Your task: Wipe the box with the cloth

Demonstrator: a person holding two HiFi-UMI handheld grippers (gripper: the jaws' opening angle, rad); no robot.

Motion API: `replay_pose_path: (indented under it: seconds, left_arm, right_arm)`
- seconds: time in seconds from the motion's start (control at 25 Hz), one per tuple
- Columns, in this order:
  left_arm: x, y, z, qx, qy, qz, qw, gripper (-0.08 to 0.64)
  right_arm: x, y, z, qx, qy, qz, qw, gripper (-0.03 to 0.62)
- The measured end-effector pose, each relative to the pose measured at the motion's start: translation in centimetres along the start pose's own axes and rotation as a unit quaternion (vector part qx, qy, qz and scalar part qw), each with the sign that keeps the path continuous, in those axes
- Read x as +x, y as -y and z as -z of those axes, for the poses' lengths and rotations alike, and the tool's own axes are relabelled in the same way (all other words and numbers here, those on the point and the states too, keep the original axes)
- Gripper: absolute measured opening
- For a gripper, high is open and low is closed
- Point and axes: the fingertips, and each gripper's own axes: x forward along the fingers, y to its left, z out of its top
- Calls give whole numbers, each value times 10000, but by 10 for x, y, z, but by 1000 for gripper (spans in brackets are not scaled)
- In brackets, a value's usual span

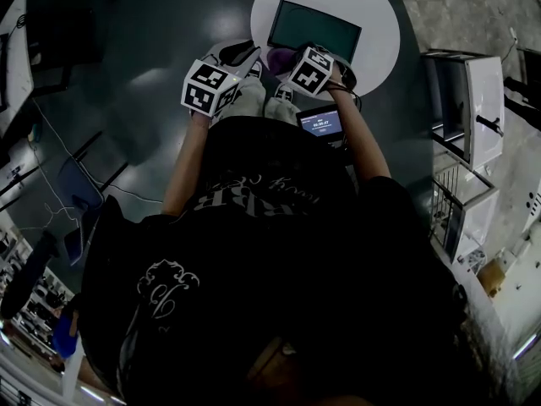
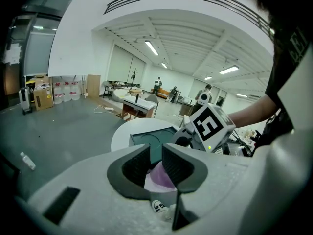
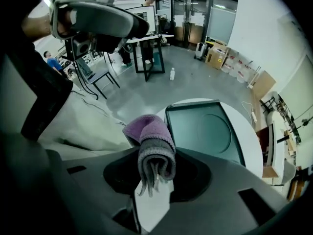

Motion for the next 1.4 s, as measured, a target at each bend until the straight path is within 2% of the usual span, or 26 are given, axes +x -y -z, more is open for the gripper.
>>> replay_pose_path:
  seconds: [0.2,0.48,0.68,0.92,1.12,1.24,1.4]
  left_arm:
    - [9,7,-5,105,-41,203,9997,74]
    - [33,26,-16,359,-154,621,9973,74]
    - [48,42,-23,554,-233,910,9940,74]
    - [62,58,-30,748,-334,1167,9898,74]
    - [74,70,-32,861,-391,1294,9871,74]
    - [77,73,-34,887,-396,1313,9866,74]
    - [76,72,-37,893,-371,1280,9871,74]
  right_arm:
    - [-15,4,35,330,-175,-72,9993,123]
    - [-33,0,77,1190,55,-331,9923,123]
    - [-42,7,122,1388,-378,57,9896,123]
    - [-59,16,178,2236,-510,349,9727,123]
    - [-65,14,204,2665,-421,401,9621,123]
    - [-67,16,211,2741,-447,443,9596,123]
    - [-75,31,219,2788,-541,725,9561,123]
